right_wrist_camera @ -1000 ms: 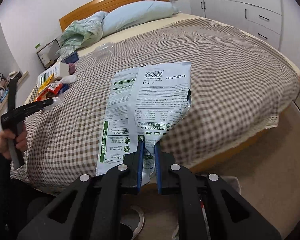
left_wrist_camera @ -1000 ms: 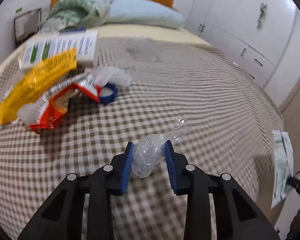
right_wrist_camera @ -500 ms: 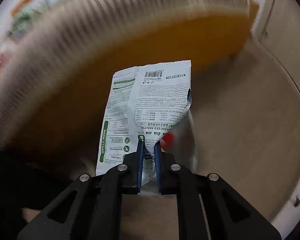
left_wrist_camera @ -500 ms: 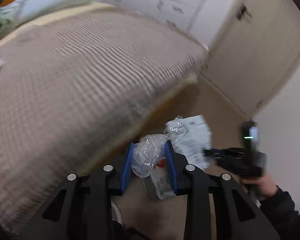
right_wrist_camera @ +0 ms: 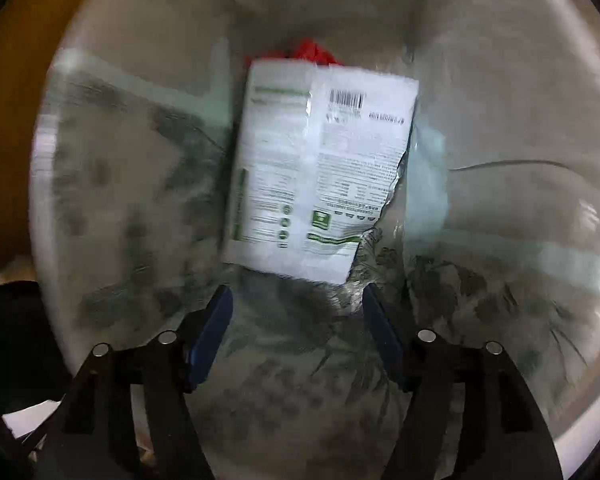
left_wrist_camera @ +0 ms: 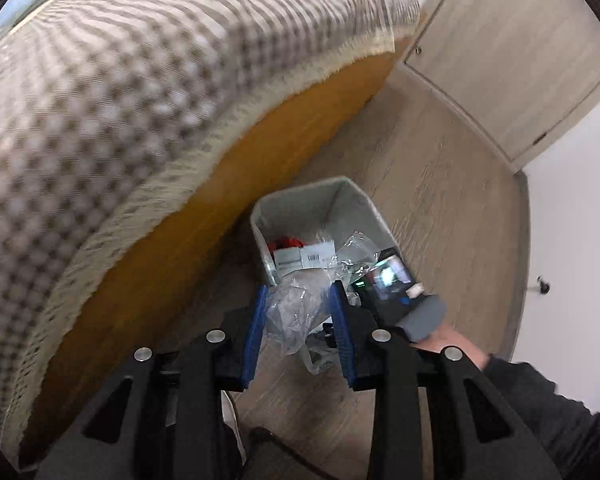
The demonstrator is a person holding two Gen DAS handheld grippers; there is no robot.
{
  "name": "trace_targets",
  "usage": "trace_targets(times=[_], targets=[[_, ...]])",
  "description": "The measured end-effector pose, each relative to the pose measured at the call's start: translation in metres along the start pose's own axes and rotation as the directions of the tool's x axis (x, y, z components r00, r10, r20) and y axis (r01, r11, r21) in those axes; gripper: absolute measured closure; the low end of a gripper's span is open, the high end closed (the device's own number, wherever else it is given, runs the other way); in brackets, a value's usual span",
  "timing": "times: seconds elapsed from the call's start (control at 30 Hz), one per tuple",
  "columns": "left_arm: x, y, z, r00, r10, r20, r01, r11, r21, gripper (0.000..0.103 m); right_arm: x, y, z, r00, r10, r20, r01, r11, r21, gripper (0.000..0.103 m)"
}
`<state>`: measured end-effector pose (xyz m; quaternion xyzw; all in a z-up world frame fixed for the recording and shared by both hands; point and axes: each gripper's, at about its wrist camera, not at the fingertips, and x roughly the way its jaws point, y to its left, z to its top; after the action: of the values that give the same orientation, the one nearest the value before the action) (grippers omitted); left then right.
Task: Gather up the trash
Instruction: 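Carry the paper packet in the right tool while the left tool carries the plastic bag to the wastebasket, then release both items into the wastebasket and swing both tools back to the bed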
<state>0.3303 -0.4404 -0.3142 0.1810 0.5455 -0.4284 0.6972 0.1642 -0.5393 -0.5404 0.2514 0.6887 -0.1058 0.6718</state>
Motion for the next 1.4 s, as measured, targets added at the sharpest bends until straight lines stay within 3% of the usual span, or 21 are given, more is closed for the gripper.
trace_targets(times=[0.07,0.2,0.33,0.37,0.43,0.5,0.57,0.6,0.63,0.7,0.87,1.1,1.2,1.27,1.3,1.4], targets=[[0.021,-0.01,0.007,1.0,0.0,-0.028,0.001,1.0,0.024,0.073,-0.041,-0.004,-0.012,0.994,0.011,0.108,-0.011,1.0,0.006,0.029],[0.066,-0.028,0.014,0.996,0.002,-0.09,0.005,0.997,0.078,0.073,-0.108,-0.026,-0.04,0.97,-0.003,0.241,-0.011,0.998,0.056,0.029],[0.116,-0.051,0.011,0.971,-0.088,-0.221,0.106,0.992,0.069,0.068,-0.153,-0.059,-0.077,0.943,-0.074,0.324,0.026,0.988,0.149,0.029],[0.128,-0.06,0.008,0.965,-0.101,-0.241,0.124,0.989,0.084,0.064,-0.163,-0.067,-0.087,0.933,-0.102,0.345,0.041,0.983,0.18,0.029],[0.148,-0.068,0.003,0.968,-0.081,-0.239,0.108,0.989,0.102,0.032,-0.167,-0.08,-0.095,0.922,-0.143,0.36,0.066,0.974,0.217,0.029],[0.167,-0.07,-0.005,0.95,-0.106,-0.294,0.14,0.986,0.096,0.03,-0.166,-0.091,-0.102,0.922,-0.186,0.339,0.094,0.959,0.269,0.029],[0.182,-0.063,-0.015,0.894,-0.139,-0.425,0.187,0.98,0.073,0.03,-0.161,-0.096,-0.103,0.93,-0.183,0.319,0.087,0.953,0.292,0.029],[0.18,-0.056,-0.019,0.88,-0.144,-0.452,0.191,0.98,0.062,0.03,-0.16,-0.095,-0.103,0.934,-0.176,0.31,0.083,0.953,0.291,0.029],[0.18,-0.053,-0.018,0.882,-0.14,-0.451,0.185,0.981,0.058,0.03,-0.159,-0.092,-0.101,0.936,-0.173,0.307,0.083,0.955,0.284,0.029],[0.164,-0.042,-0.012,0.901,-0.14,-0.41,0.173,0.984,0.044,0.03,-0.154,-0.081,-0.096,0.938,-0.172,0.301,0.098,0.964,0.245,0.029],[0.126,-0.026,-0.002,0.928,-0.176,-0.329,0.169,0.984,-0.047,0.03,-0.151,-0.048,-0.091,0.942,-0.163,0.295,0.124,0.981,0.146,0.029],[0.067,-0.028,-0.005,0.963,-0.16,-0.219,0.16,0.987,-0.018,0.028,-0.16,-0.034,-0.091,0.941,-0.198,0.274,0.17,0.978,0.121,0.029],[0.029,-0.015,0.0,0.978,-0.185,-0.095,0.179,0.982,-0.066,0.028,-0.185,-0.019,-0.092,0.92,-0.254,0.298,0.236,0.967,0.095,0.029],[0.004,-0.002,0.001,0.988,-0.152,0.018,0.153,0.983,-0.105,0.028,-0.215,0.0,-0.092,0.895,-0.274,0.352,0.268,0.961,0.068,0.029],[-0.016,0.009,0.002,0.987,-0.11,0.118,0.127,0.981,-0.144,0.028,-0.227,0.008,-0.092,0.884,-0.281,0.374,0.282,0.958,0.055,0.029],[-0.06,0.034,0.004,0.968,-0.005,0.253,0.06,0.976,-0.211,0.028,-0.269,0.041,-0.09,0.834,-0.303,0.461,0.335,0.942,0.013,0.029]])
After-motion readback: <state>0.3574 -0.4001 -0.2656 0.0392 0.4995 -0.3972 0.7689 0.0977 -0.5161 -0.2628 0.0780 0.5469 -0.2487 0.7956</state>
